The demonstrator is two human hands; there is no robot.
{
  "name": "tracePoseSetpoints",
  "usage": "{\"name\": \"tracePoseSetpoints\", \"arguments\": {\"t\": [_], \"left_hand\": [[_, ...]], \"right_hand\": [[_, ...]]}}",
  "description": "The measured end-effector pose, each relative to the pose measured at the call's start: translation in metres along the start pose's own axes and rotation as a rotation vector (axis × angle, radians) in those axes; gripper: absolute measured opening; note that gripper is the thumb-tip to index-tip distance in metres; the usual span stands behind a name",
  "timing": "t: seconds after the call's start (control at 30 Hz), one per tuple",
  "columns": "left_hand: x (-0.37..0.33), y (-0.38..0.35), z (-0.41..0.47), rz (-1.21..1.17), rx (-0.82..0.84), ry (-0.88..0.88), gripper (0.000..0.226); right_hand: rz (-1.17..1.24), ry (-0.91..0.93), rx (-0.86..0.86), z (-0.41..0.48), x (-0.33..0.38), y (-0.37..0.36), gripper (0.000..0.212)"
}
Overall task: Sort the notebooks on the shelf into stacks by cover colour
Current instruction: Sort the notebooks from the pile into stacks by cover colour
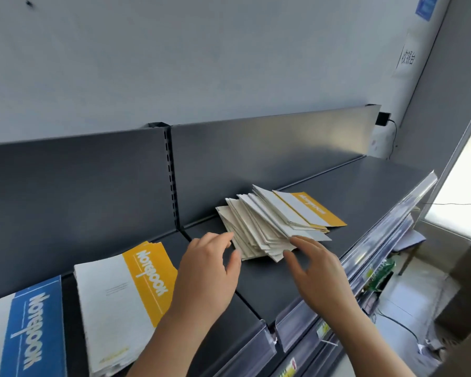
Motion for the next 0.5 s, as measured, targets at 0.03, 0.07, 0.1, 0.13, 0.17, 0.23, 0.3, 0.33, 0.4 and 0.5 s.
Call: {"name": "tracePoseSetpoints", "arguments": {"t": [0.03, 0.07, 0.1, 0.13, 0.17, 0.23, 0.3, 0.33, 0.4, 0.5], "left_hand": [[-0.001, -0.009, 0.006, -0.002, 0.014, 0.003, 0.037], [-0.003, -0.018, 0.012, -0.003, 0.024, 0.006, 0.037], [-0.005, -0.027, 0.018, -0.003, 0.032, 0.009, 0.037], [-0.007, -0.035, 0.025, -0.004, 0.038, 0.014, 0.036], [-0.009, -0.043, 0.031, -0.005, 0.041, 0.02, 0.036], [-0.013, -0.057, 0.043, -0.009, 0.039, 0.046, 0.035], [-0.017, -0.07, 0.054, -0.014, 0.026, 0.087, 0.034], [-0.019, -0.077, 0.06, -0.016, 0.015, 0.107, 0.034], [-0.026, -0.091, 0.073, -0.017, 0.005, 0.148, 0.033], [-0.033, -0.121, 0.098, 0.011, 0.048, 0.232, 0.023]], "right_hand": [[0.012, -0.009, -0.004, 0.008, -0.008, 0.0, 0.039], [0.024, -0.014, -0.01, 0.018, -0.017, 0.0, 0.038], [0.035, -0.02, -0.015, 0.028, -0.027, 0.001, 0.037], [0.042, -0.024, -0.017, 0.04, -0.037, 0.001, 0.036], [0.042, -0.03, -0.013, 0.052, -0.048, 0.001, 0.035], [0.028, -0.041, 0.01, 0.077, -0.069, 0.0, 0.034], [0.012, -0.057, 0.054, 0.101, -0.092, -0.003, 0.035], [-0.004, -0.062, 0.082, 0.114, -0.102, -0.005, 0.036], [-0.032, -0.075, 0.166, 0.137, -0.122, -0.011, 0.038], [-0.08, -0.048, 0.336, 0.163, -0.141, -0.024, 0.031]]}}
Point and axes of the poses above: each hand's wrist, its own z-axis towards the middle knuckle, its own y-axis out of the back of the hand, x = y × z, the point moved 6 cm from there along z, towards the middle knuckle, and after that the axes turned 3 degrees about -z, right-handed, at the moved point
